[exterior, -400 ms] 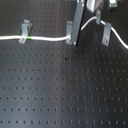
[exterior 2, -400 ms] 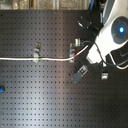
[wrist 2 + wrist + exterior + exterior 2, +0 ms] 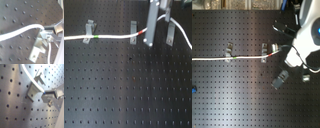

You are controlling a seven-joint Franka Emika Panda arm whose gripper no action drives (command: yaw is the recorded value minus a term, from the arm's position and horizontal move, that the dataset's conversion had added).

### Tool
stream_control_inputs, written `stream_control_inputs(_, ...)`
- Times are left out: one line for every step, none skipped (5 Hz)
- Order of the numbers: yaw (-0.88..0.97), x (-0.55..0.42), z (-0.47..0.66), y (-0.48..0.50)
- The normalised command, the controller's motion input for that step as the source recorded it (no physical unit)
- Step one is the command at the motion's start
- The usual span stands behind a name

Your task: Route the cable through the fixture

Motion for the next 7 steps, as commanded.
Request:
stream_control_inputs(-0.2,0.362,-0.49,0.076)
stream_control_inputs(0.17,0.109,0.13,0.177)
stream_control_inputs(0.2,-0.14,0.16,0.086)
stream_control_inputs(0.09,-0.254,0.15,0.116)
stream_control_inputs(0.2,-0.367,0.1,0.157)
stream_control_inputs(0.11,-0.254,0.27,0.231)
stream_control_inputs(-0.12,0.08,0.75,-0.05)
